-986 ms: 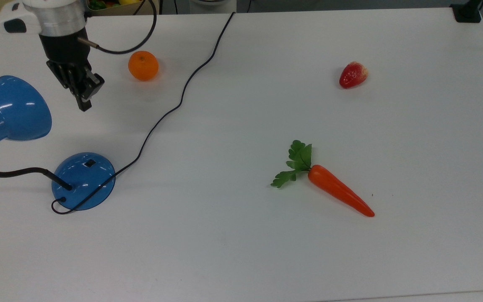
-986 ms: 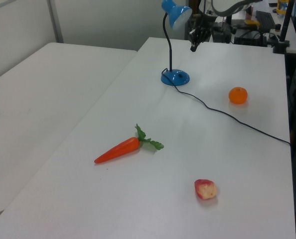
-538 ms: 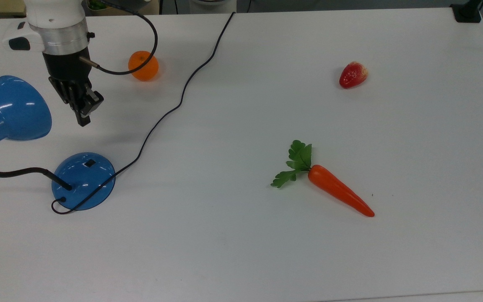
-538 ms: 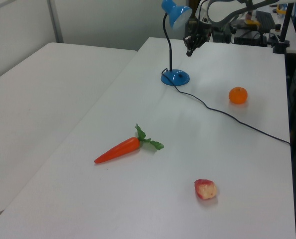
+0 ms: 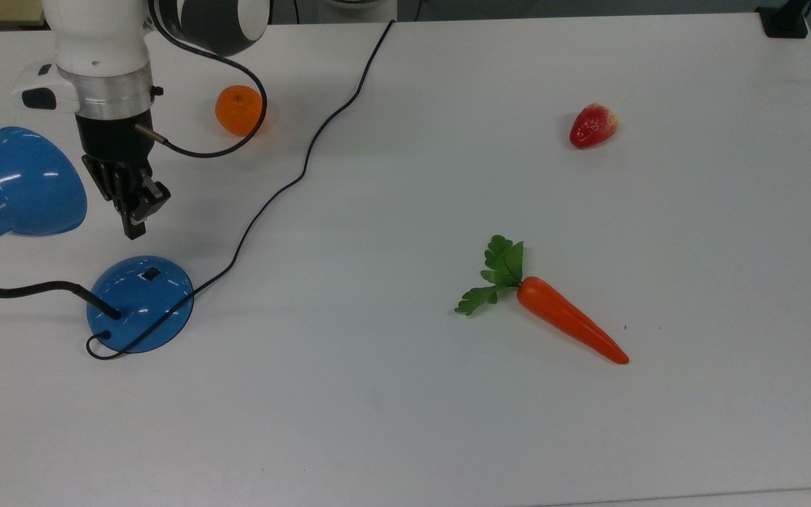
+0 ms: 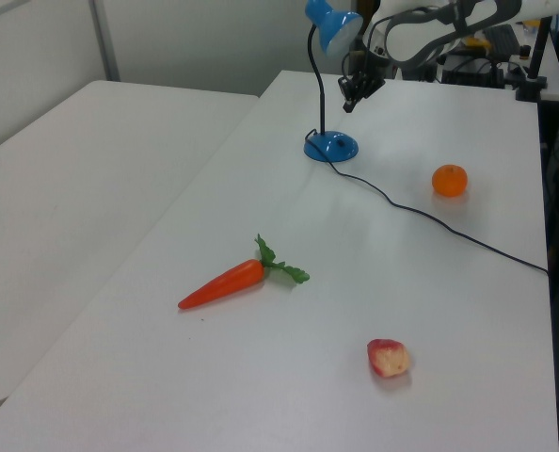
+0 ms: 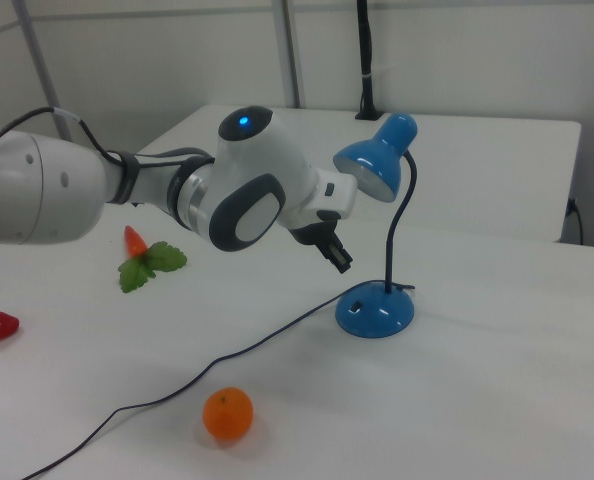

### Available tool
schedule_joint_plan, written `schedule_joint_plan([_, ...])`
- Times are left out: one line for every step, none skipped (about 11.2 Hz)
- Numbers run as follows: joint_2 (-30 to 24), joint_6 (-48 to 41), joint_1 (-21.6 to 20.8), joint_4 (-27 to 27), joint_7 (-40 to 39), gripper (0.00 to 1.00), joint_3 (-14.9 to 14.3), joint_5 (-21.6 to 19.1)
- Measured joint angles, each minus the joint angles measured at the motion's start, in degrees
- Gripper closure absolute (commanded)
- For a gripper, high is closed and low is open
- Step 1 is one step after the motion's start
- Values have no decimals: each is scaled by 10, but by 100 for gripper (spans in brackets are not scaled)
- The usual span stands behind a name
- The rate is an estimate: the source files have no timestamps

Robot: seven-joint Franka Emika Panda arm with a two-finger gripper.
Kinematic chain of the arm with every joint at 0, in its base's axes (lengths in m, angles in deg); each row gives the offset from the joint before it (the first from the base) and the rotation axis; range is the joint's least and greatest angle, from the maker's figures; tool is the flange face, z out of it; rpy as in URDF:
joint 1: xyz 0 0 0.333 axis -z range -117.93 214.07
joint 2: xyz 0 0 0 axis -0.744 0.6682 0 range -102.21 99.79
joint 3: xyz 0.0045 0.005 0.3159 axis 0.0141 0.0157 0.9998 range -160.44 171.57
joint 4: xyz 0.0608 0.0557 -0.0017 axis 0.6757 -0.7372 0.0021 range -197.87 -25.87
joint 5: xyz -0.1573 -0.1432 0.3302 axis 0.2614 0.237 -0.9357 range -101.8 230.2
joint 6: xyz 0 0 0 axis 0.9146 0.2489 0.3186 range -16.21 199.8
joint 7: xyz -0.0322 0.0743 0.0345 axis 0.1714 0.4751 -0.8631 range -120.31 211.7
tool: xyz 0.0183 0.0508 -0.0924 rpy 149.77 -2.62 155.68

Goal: Turn on desk lamp
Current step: 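Lower the gripper onto the switch on the lamp base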

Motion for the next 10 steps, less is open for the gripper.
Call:
schedule_joint_plan([3, 17, -2, -7, 1, 100, 1, 0])
schedule_joint_plan([8, 30, -5, -12, 3, 100, 1, 0])
schedule_joint_plan([16, 49, -8, -14, 11, 100, 1, 0])
schedule_joint_plan([26, 70, -10, -15, 16, 100, 1, 0])
schedule_joint_plan([38, 81, -10, -16, 17, 100, 1, 0])
schedule_joint_plan([43, 83, -10, -16, 18, 100, 1, 0])
schedule_joint_plan([46, 83, -10, -16, 18, 100, 1, 0])
schedule_joint_plan([48, 83, -10, -16, 18, 100, 1, 0])
schedule_joint_plan([51, 83, -10, -16, 19, 100, 1, 0])
schedule_joint_plan([55, 83, -10, -16, 19, 100, 1, 0])
